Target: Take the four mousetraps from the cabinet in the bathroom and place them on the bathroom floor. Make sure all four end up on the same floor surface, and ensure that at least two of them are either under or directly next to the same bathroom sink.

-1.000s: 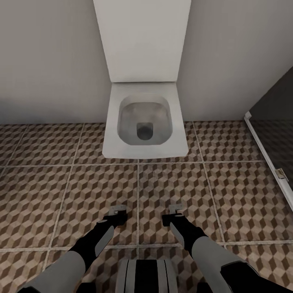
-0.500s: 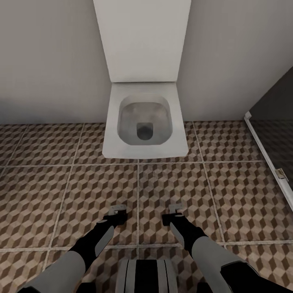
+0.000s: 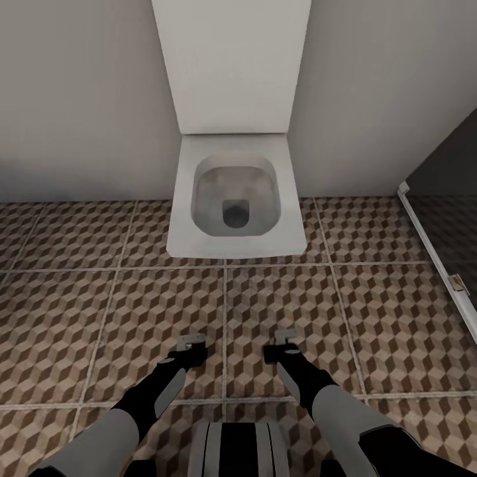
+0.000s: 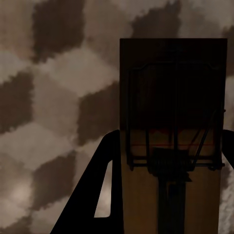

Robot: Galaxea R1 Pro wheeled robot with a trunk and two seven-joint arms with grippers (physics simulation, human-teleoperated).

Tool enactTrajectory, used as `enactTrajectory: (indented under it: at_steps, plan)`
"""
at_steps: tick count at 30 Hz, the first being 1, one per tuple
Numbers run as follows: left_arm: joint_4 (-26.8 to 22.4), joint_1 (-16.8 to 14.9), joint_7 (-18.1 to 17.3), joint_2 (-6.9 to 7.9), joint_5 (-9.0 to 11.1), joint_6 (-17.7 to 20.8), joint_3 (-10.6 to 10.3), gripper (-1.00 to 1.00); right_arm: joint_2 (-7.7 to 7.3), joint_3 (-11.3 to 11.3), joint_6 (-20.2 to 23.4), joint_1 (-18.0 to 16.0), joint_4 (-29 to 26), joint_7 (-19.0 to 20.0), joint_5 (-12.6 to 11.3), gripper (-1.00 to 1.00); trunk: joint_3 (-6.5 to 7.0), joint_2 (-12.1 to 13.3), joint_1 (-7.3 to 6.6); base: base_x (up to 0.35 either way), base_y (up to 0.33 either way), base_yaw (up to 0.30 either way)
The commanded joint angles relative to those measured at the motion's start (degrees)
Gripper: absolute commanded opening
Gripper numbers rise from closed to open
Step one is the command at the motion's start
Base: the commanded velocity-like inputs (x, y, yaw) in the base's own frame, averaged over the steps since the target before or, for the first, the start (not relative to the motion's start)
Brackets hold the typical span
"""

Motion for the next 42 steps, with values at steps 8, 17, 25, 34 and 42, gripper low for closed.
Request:
enactTrajectory:
  at_steps: [8,17,25,34,42]
  plan:
    - [-0.10,-0.02,0.67,0.06,0.48,0.17,-0.38,-1.00,0.00,1.66,-1.84,-0.01,0.15,-0.30,-0.47,1.00,-0.03,-0.01,-0.01,0.000,0.000,0.000]
    - [-0.10,-0.02,0.67,0.06,0.48,0.17,-0.38,-1.00,0.00,1.99,-1.99,-0.01,0.64,-0.32,-0.47,1.00,-0.03,-0.01,-0.01,0.000,0.000,0.000]
    - [-0.10,-0.02,0.67,0.06,0.48,0.17,-0.38,-1.00,0.00,2.04,-2.00,-0.01,0.67,-0.32,-0.42,1.00,-0.03,-0.01,-0.01,0.000,0.000,0.000]
    - [-0.10,-0.02,0.67,0.06,0.48,-0.15,-0.38,1.00,0.00,2.07,-2.00,-0.01,0.68,-0.32,-0.39,1.00,-0.03,-0.01,-0.01,0.000,0.000,0.000]
    - [-0.10,-0.02,0.67,0.06,0.55,-0.89,-0.37,1.00,0.00,2.08,-2.00,-0.01,0.68,-0.32,-0.39,1.00,-0.03,-0.01,-0.01,0.000,0.000,0.000]
